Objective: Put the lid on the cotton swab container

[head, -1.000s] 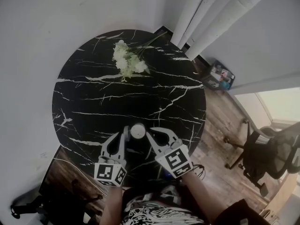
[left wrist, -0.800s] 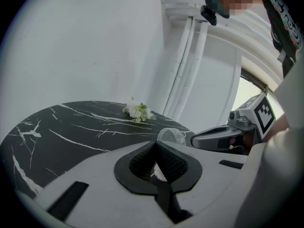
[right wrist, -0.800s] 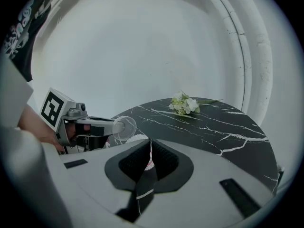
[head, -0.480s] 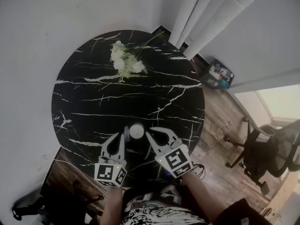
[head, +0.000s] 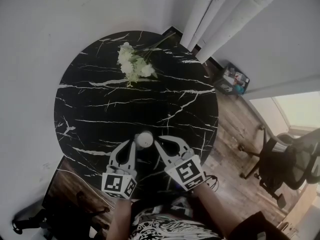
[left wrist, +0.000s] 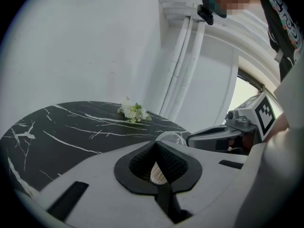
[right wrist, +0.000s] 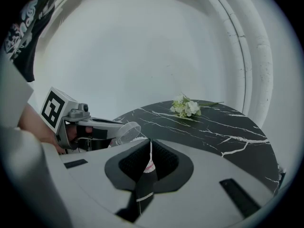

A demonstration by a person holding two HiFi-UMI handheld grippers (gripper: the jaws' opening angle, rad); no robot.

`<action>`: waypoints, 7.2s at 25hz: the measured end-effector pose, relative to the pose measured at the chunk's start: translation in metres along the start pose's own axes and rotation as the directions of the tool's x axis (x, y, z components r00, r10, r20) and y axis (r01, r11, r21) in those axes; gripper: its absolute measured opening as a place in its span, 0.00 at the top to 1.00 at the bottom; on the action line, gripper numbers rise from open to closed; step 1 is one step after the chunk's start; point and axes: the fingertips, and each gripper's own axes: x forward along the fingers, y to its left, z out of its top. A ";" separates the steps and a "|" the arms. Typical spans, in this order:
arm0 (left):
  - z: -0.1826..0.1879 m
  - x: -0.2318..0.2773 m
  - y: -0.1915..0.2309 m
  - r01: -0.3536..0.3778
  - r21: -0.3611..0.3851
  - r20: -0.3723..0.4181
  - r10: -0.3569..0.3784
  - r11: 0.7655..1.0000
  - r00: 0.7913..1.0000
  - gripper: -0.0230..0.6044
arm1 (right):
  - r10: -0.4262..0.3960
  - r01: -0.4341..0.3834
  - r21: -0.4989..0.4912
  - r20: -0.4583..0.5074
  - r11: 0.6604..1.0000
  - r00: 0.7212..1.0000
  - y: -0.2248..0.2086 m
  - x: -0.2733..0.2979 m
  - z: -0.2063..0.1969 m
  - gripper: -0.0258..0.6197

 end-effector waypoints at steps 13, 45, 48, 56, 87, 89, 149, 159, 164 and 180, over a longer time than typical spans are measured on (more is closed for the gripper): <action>-0.002 0.004 -0.002 0.009 -0.014 -0.005 -0.009 1.000 1.000 0.94 | 0.068 -0.066 -0.080 0.025 0.995 0.997 0.023 -0.001 0.008 0.93; -0.005 0.010 -0.007 0.036 -0.022 -0.015 -0.036 0.999 0.999 0.94 | 0.091 -0.091 -0.126 -0.007 0.988 0.996 0.025 0.003 0.008 0.93; -0.005 0.011 -0.008 0.039 -0.004 -0.019 -0.039 0.999 0.999 0.94 | 0.084 -0.084 -0.118 -0.006 0.989 0.996 0.022 0.004 0.006 0.93; -0.006 0.012 -0.009 0.044 -0.008 -0.021 -0.044 0.999 0.999 0.94 | 0.073 -0.074 -0.108 -0.015 0.991 0.997 0.020 0.005 0.002 0.93; -0.006 0.014 -0.012 0.058 -0.007 -0.019 -0.058 0.998 0.998 0.94 | 0.062 -0.065 -0.073 -0.044 0.995 0.997 0.015 0.008 -0.013 0.93; -0.007 0.014 -0.012 0.057 -0.005 -0.019 -0.057 0.998 0.998 0.94 | 0.065 -0.070 -0.090 -0.060 0.993 0.996 0.015 0.007 -0.014 0.93; 0.086 -0.076 -0.052 0.013 0.210 0.146 -0.044 0.978 0.988 0.94 | -0.213 0.225 -0.027 0.221 0.974 0.952 0.044 -0.105 0.065 0.93; 0.089 -0.084 -0.048 -0.012 0.204 0.156 -0.021 0.979 0.987 0.94 | -0.239 0.257 -0.061 0.212 0.965 0.948 0.052 -0.108 0.064 0.93; 0.087 -0.083 -0.052 0.004 0.212 0.148 -0.036 0.977 0.988 0.94 | -0.247 0.263 -0.049 0.218 0.963 0.944 0.051 -0.109 0.064 0.93; 0.087 -0.076 -0.050 0.016 0.217 0.140 -0.047 0.976 0.989 0.94 | -0.264 0.277 -0.042 0.199 0.960 0.944 0.039 -0.107 0.061 0.93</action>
